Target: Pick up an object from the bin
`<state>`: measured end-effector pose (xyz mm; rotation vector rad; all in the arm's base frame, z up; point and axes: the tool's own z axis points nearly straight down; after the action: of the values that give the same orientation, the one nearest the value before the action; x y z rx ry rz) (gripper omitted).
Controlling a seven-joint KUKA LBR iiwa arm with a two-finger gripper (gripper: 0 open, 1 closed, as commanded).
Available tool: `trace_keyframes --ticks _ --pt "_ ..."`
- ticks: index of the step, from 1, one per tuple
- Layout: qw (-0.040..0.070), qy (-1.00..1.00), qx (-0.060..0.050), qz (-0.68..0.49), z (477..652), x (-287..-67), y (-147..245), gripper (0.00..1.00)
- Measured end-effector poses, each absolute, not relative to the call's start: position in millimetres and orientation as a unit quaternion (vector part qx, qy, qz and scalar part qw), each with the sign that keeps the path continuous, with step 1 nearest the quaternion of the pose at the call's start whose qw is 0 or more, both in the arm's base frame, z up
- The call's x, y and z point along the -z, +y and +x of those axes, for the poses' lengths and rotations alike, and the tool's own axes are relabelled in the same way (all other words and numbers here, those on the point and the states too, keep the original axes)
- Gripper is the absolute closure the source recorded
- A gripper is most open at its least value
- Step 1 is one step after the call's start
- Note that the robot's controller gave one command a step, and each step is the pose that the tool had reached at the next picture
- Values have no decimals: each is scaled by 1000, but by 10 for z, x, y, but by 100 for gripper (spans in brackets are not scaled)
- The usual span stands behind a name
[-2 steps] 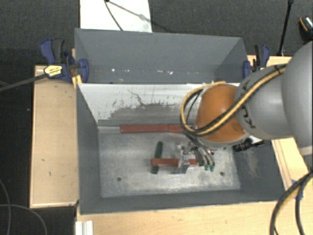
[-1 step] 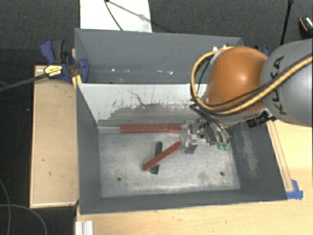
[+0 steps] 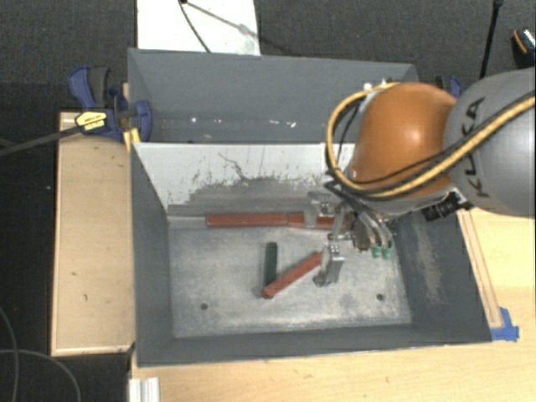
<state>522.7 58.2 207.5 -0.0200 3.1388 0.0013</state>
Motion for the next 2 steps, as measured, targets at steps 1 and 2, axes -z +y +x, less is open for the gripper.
trace_keyframes --ticks 1,2 --pt "-3 1000 0 -14 4945 -662 489 0" --pt "1 1000 0 -12 4969 -702 493 100"
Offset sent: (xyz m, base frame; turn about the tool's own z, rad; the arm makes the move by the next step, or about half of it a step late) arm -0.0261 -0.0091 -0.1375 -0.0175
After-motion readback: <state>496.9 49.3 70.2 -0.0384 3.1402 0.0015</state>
